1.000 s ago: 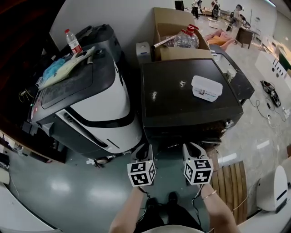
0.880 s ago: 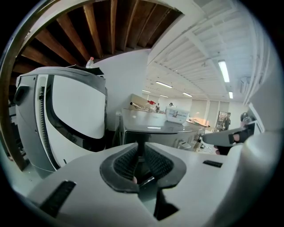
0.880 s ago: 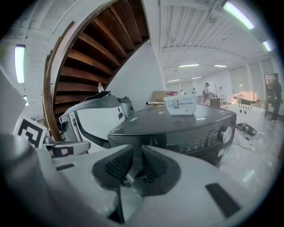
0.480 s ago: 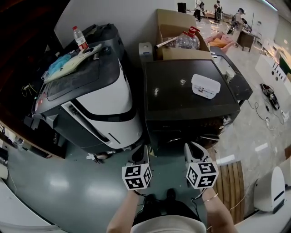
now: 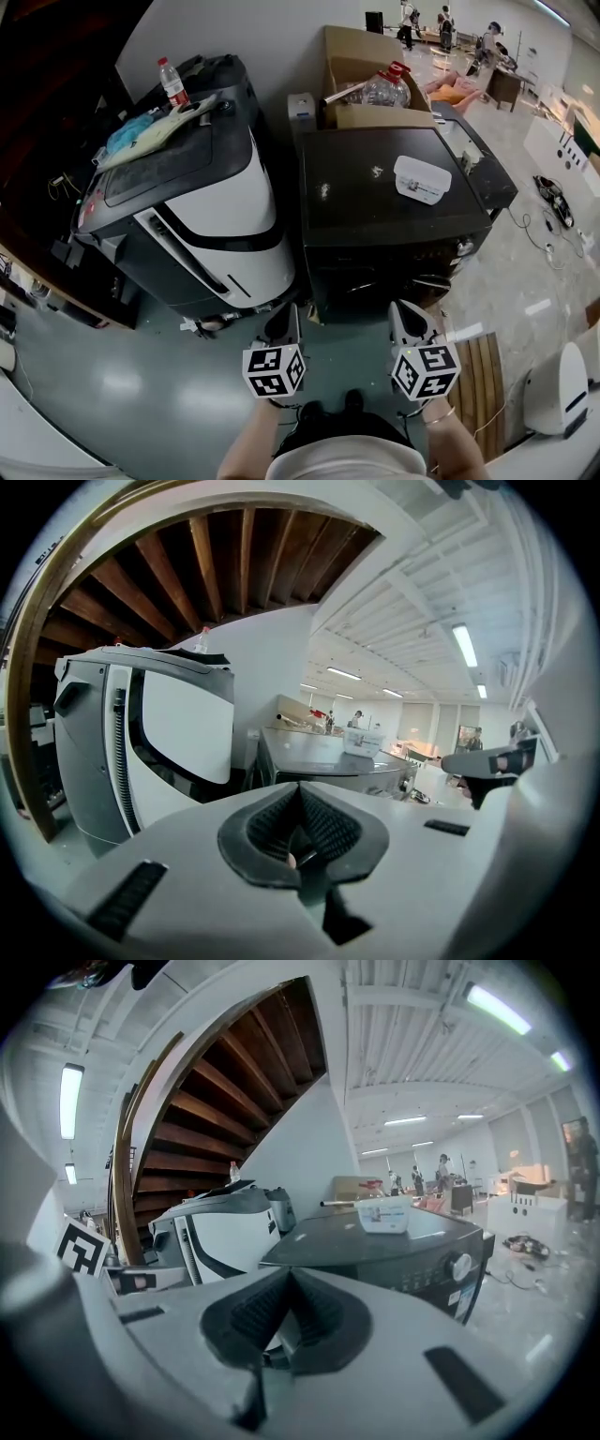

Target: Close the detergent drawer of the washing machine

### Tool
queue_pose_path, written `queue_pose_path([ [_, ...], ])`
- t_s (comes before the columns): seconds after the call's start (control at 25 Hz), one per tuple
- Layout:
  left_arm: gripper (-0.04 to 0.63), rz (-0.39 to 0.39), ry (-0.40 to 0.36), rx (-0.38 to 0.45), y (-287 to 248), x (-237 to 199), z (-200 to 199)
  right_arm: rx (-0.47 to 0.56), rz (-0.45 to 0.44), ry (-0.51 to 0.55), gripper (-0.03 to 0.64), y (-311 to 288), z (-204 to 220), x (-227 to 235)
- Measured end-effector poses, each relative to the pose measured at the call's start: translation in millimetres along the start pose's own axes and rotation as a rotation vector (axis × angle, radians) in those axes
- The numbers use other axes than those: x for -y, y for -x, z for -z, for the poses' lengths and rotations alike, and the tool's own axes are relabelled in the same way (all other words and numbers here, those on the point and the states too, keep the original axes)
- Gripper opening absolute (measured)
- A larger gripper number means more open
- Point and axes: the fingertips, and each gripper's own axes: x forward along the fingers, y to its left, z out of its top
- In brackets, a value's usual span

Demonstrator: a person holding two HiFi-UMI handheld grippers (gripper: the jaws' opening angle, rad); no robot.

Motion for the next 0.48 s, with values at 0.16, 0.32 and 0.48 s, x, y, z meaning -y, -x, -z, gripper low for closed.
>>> queue_pose_path([
  [0.16, -0.005, 0.002, -0.005, 0.004, 6.3, -2.1, -1.8, 0.001, -0.008, 0.0, 0.003, 4.9, 1.6, -3.4],
  [0.32, -0.005, 0.006, -0.012, 0.004, 8.5, -0.7, -2.7, 0.011, -0.01, -0.002, 0.002, 7.9, -1.8, -3.6],
  [0.48, -0.005, 0.007, -0.008, 0.009, 9.8, -1.4, -4.1, 0.013, 0.004, -0.002, 0.002, 9.6, -5.8, -0.7],
])
